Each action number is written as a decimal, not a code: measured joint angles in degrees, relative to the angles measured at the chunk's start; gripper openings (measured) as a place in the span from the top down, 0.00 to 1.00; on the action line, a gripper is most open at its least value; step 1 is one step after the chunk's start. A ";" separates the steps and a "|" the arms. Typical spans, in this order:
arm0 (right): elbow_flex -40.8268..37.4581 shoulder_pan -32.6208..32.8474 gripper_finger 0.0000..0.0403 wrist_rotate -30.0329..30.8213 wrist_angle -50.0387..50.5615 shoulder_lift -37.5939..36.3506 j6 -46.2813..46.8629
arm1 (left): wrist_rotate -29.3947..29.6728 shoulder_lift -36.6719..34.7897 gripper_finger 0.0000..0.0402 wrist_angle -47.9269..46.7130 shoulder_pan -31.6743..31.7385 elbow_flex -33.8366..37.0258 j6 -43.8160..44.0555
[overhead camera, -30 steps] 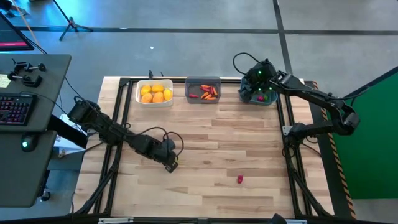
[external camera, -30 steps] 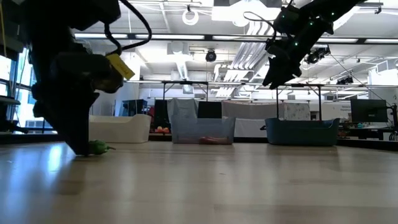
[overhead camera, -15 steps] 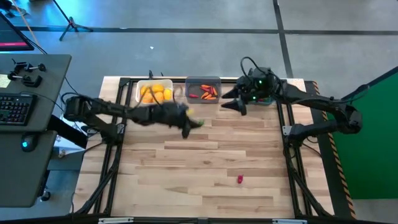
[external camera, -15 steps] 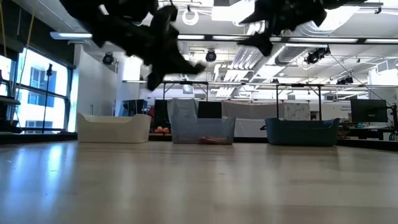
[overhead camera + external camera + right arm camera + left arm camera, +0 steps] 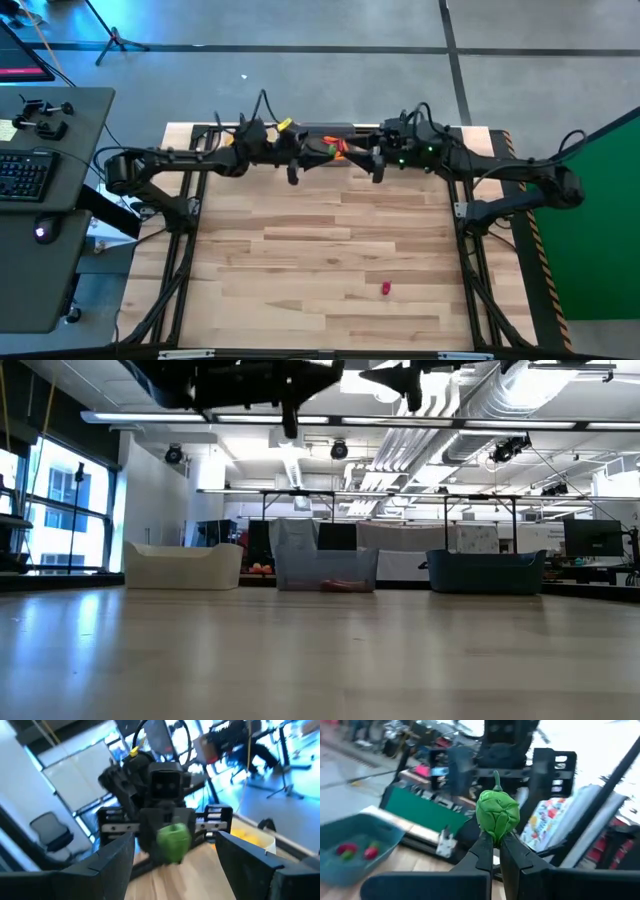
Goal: Sort produce into baskets
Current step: Put the green bell pepper into the blue bin
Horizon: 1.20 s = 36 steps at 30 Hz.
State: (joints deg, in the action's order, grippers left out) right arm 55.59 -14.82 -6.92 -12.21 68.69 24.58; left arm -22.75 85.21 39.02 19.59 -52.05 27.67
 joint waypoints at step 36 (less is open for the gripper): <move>0.00 2.83 0.99 5.50 -13.51 5.20 -0.44 | -8.27 2.23 0.91 -4.85 1.22 -7.57 -2.25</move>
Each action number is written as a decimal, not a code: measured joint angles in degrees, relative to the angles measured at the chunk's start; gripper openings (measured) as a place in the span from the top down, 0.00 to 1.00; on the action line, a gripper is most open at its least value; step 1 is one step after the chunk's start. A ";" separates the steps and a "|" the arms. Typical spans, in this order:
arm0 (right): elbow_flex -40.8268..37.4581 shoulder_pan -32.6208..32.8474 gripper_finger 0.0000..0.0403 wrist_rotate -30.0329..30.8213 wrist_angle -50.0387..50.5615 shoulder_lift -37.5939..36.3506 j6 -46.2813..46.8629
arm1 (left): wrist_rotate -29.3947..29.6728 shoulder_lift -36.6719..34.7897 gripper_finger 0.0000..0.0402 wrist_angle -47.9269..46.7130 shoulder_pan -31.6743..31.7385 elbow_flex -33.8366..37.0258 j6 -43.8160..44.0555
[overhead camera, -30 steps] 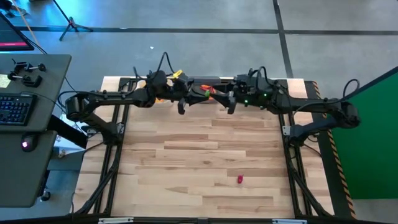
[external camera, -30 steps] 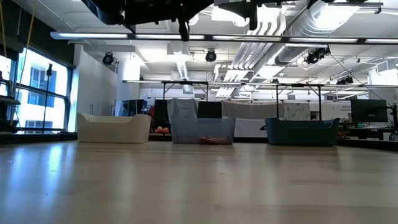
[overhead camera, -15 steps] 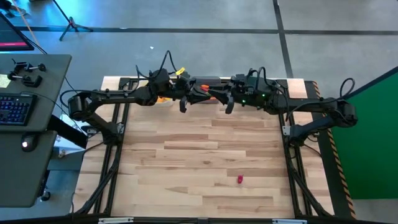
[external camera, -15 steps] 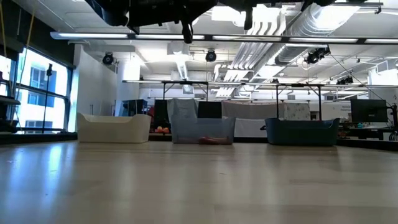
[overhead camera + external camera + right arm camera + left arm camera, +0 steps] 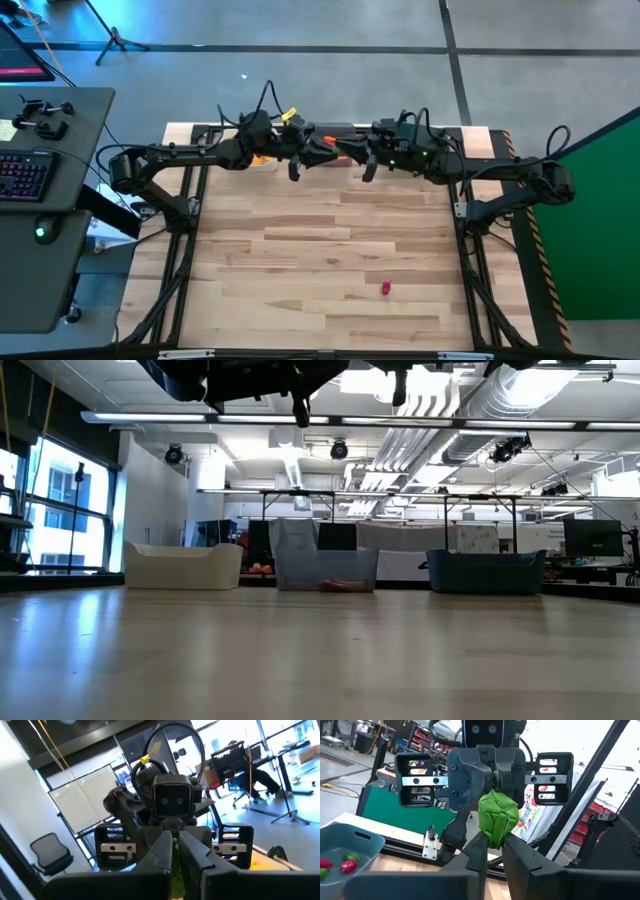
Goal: Sort produce into baskets
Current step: Put the green bell pepper into the blue bin
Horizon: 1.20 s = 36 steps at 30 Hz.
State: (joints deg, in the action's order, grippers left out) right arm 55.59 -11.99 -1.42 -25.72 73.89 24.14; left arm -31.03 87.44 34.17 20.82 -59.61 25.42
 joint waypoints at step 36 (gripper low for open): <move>-0.28 -43.39 1.00 15.50 59.93 7.64 0.62 | 0.78 -0.04 0.79 -15.49 7.46 0.02 -14.97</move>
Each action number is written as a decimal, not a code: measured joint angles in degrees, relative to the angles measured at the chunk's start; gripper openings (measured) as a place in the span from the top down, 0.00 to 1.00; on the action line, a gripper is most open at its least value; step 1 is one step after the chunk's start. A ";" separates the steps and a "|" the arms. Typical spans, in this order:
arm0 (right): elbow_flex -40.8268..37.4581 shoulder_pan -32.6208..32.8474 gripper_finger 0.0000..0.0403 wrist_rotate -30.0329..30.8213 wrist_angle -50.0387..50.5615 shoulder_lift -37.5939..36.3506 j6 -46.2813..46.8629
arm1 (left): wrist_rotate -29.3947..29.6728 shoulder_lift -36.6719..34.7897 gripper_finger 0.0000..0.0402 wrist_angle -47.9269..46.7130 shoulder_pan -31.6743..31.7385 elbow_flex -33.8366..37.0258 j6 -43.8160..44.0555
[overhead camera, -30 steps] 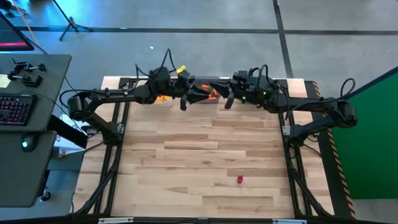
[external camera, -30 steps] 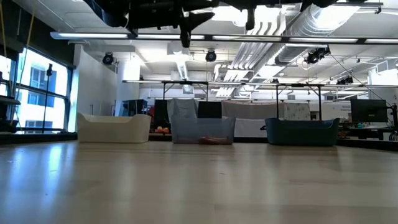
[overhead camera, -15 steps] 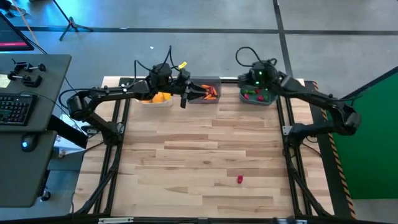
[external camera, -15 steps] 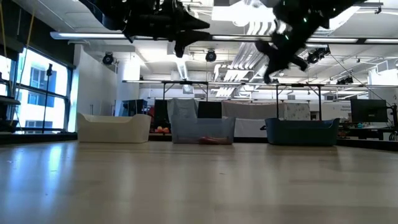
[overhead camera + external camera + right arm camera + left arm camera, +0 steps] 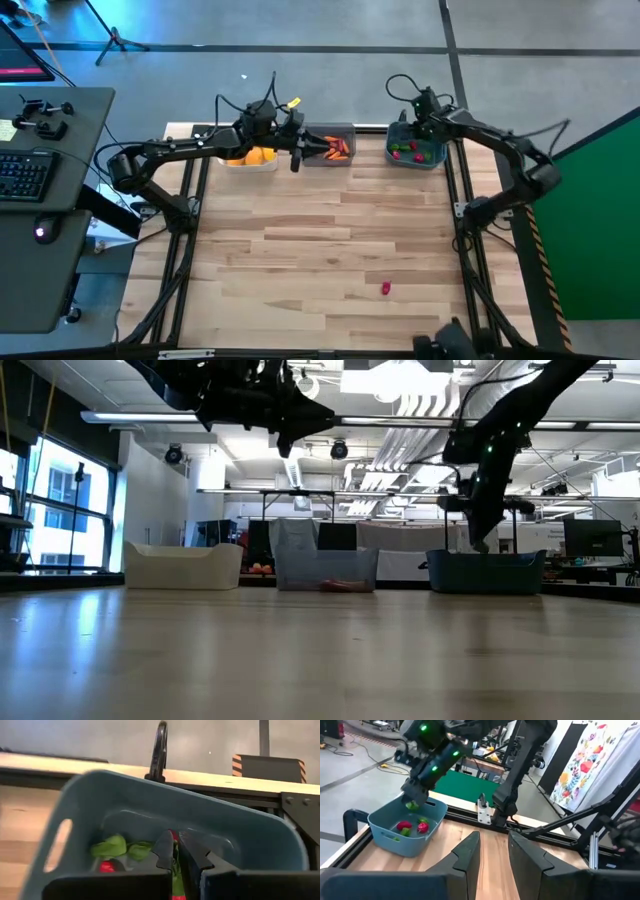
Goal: Sort produce into baskets
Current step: Put the green bell pepper into the blue bin, then put the red bell pepper into the blue bin
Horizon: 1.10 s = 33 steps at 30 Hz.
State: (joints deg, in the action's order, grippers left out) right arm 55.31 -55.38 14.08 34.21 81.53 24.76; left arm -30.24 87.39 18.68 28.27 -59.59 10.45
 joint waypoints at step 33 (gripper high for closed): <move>4.22 35.70 0.41 -6.23 20.44 -6.24 35.30 | 6.46 -3.26 1.00 23.78 -2.38 21.17 5.37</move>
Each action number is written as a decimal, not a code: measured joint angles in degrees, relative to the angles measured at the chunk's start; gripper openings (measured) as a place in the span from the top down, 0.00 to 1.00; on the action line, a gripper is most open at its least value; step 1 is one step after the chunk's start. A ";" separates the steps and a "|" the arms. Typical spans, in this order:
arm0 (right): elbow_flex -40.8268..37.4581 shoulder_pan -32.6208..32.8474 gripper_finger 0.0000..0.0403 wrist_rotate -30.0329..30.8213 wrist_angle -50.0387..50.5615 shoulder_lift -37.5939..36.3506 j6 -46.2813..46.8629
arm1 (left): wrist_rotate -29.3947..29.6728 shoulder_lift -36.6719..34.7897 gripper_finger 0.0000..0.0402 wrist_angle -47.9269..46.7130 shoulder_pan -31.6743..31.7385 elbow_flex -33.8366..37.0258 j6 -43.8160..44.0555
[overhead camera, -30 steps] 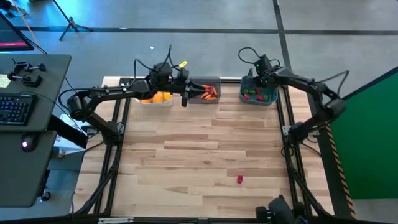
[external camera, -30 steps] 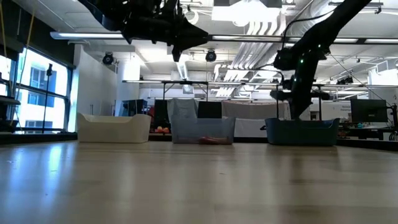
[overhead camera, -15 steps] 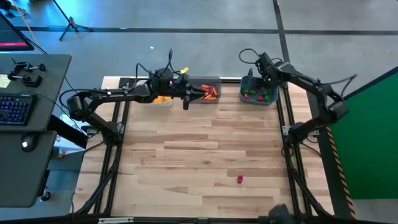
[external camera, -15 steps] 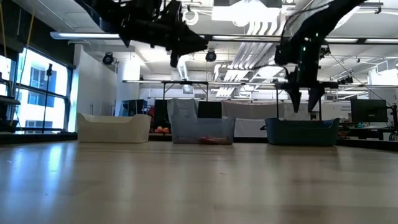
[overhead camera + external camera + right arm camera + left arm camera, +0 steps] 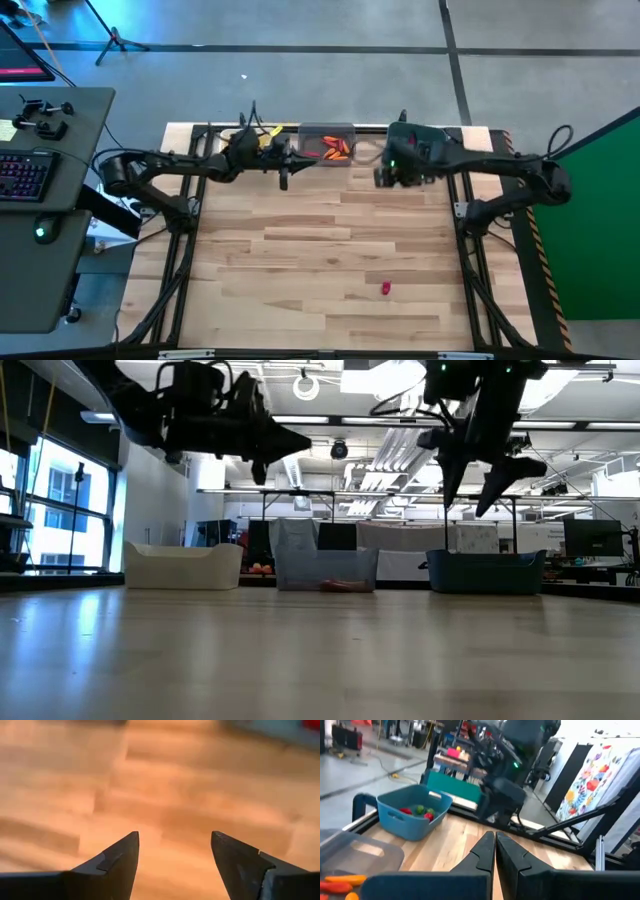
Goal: Sort produce into baskets
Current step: Put the red bell pepper into the blue bin
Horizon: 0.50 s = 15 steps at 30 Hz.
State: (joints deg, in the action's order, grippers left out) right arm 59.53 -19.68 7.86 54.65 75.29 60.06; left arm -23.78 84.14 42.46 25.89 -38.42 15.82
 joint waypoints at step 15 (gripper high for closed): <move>-0.04 35.40 0.41 -4.13 6.27 0.14 42.02 | 8.32 -12.24 1.00 -0.15 -6.16 12.91 -3.28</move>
State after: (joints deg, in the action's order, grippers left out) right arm 59.48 15.72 3.73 60.93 75.42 102.08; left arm -15.47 71.89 42.30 19.73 -25.51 12.54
